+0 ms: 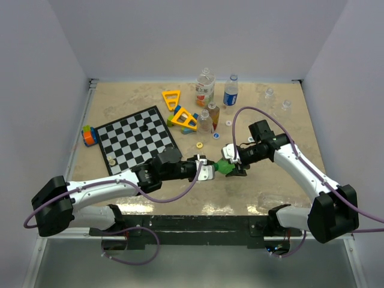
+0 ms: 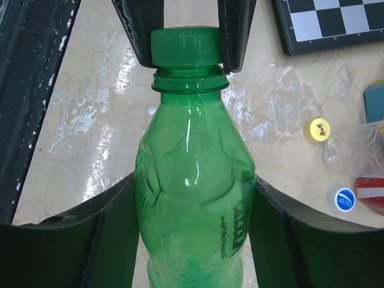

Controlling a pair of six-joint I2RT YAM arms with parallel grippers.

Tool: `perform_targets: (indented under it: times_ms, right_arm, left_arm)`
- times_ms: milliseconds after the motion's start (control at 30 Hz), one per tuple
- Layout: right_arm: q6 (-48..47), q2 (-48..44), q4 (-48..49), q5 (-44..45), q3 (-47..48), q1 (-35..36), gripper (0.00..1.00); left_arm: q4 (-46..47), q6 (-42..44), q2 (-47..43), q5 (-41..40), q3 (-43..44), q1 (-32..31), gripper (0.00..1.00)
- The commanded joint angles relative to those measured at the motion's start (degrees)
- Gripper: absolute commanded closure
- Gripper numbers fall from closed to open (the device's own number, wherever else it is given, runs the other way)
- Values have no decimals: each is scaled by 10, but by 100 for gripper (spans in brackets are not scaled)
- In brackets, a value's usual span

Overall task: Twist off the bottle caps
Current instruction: Unscrew the bottle cap from the plastic bottle.

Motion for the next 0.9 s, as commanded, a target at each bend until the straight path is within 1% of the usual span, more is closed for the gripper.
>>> perform_targets:
  times_ms: [0, 33, 167, 200, 267, 333, 400, 500, 600, 667, 767, 867]
  right_arm:
    - [-6, -2, -4, -9, 0, 0, 100]
    - [-6, -2, -4, -9, 0, 0, 100]
    - [-6, -2, -4, -8, 0, 0, 100]
    - [-6, -2, -4, -8, 0, 0, 100]
    - [-6, -2, -4, -8, 0, 0, 100]
    - [-6, -2, -4, -8, 0, 0, 100]
    - [-6, -2, -3, -8, 0, 0, 100]
    - [-6, -2, -3, -8, 0, 0, 100]
    - [-6, -1, -3, -8, -1, 0, 100]
    - [-6, -1, -3, -8, -1, 0, 100]
    - [-5, -2, -2, -7, -1, 0, 100]
    - [-4, -2, -2, -7, -1, 0, 100]
  left_arm:
    - [-1, -40, 0, -14, 33, -2, 92]
    - [-9, -54, 0, -17, 38, -2, 99]
    - [-49, -172, -7, -51, 66, -2, 100]
    - [-52, -216, -12, -60, 68, -2, 100]
    - [-64, -337, -29, -112, 69, 0, 100]
    - [-99, -423, -40, -152, 76, 5, 100]
    - [-131, -526, -49, -204, 75, 6, 100]
    - [-195, -675, -45, -233, 82, 6, 100]
    - [-228, -766, -27, -227, 98, 6, 100]
    - [-233, -803, -21, -219, 100, 6, 100]
    - [-232, -852, -20, -221, 105, 7, 100]
    - [-239, -874, -16, -226, 116, 8, 100]
